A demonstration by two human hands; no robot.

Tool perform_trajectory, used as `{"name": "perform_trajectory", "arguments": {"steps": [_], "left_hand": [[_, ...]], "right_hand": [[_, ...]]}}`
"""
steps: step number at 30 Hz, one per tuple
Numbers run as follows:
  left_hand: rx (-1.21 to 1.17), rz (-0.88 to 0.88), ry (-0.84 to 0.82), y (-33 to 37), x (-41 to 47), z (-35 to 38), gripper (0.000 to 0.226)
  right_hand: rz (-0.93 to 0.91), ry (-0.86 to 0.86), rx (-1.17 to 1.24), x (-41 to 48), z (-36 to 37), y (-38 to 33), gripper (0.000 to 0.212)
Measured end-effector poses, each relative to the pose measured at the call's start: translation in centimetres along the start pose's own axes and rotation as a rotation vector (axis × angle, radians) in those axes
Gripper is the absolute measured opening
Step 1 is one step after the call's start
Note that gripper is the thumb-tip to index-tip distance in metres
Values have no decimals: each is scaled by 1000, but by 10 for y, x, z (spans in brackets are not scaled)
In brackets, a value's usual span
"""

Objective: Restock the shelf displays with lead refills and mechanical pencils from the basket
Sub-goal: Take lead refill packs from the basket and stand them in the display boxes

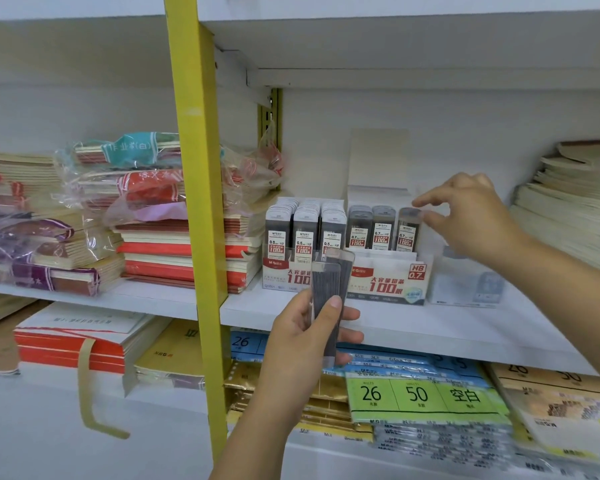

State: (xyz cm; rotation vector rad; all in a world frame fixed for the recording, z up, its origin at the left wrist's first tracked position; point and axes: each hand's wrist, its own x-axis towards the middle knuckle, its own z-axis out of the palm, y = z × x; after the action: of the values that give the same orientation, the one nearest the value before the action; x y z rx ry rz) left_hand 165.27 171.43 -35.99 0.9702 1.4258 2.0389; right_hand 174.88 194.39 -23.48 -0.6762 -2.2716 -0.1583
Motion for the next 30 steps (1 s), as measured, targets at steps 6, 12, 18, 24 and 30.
{"name": "perform_trajectory", "arguments": {"steps": [6, 12, 18, 24, 30], "left_hand": [[-10, -1, -8, -3, 7, 3, 13], [-29, -11, -30, -5, 9, 2, 16], [-39, -14, -72, -1, 1, 7, 18], [30, -55, -157, 6, -13, 18, 19], [4, -141, -175, 4, -23, 16, 28]], "right_hand": [[44, -149, -79, 29, 4, 3, 20], [98, -119, -76, 33, 10, -4, 25], [33, -8, 510, -45, -2, -43, 16], [198, -316, 1233, -111, 3, -68, 23], [309, -386, 1440, -124, -9, -53, 15]]}}
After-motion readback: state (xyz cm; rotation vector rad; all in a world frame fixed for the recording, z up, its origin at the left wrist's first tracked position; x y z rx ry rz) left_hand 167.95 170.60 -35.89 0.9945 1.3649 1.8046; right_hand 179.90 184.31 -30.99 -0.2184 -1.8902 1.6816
